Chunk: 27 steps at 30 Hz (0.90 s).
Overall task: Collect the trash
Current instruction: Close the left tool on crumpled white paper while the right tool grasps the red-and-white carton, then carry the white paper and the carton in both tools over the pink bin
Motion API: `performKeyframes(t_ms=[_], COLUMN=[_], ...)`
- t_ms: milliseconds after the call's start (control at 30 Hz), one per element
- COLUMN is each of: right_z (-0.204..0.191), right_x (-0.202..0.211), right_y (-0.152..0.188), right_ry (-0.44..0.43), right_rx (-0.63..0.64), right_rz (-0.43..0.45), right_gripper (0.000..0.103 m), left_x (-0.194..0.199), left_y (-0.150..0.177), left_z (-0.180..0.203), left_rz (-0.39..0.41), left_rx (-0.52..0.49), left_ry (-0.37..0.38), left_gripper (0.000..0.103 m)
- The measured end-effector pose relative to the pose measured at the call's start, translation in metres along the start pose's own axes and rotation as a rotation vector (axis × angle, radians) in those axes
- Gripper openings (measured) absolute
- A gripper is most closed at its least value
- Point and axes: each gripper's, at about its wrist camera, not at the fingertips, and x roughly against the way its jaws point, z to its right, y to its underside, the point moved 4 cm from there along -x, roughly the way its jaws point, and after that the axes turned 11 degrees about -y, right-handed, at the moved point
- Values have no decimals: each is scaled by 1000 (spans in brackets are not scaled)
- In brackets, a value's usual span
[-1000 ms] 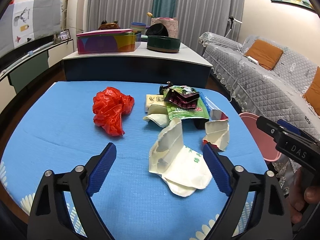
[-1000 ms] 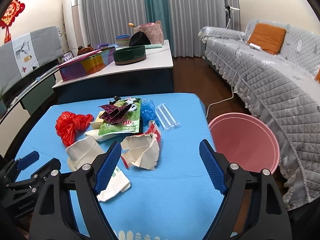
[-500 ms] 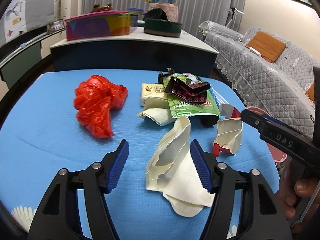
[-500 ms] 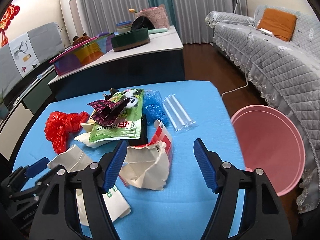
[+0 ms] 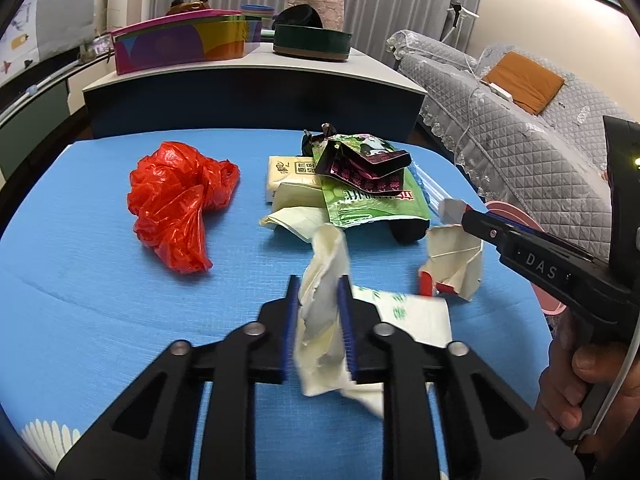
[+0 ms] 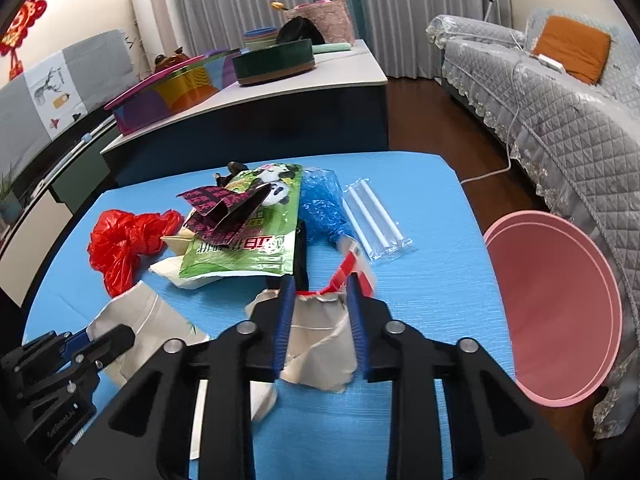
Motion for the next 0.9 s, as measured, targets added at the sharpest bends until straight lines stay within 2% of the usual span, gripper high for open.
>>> performKeyframes(t_ms=[67, 167, 500, 900], right_z=[1, 4, 5, 12], right_x=[3, 10, 35, 72], right_y=[2, 3, -1, -12], right_ry=[-4, -1, -2, 18], right_rx=[-5, -15, -4, -8], right_rz=[-1, 7, 59, 142], right_gripper=[18, 0, 0, 0], left_x=[3, 7, 18, 34], left_y=[0, 0, -1, -9], left_z=[0, 1, -5, 3], left_rz=[1, 23, 44, 98], left_rx=[-6, -2, 2, 5], left_ry=[-5, 2, 0, 21], left_gripper=[15, 12, 6, 5])
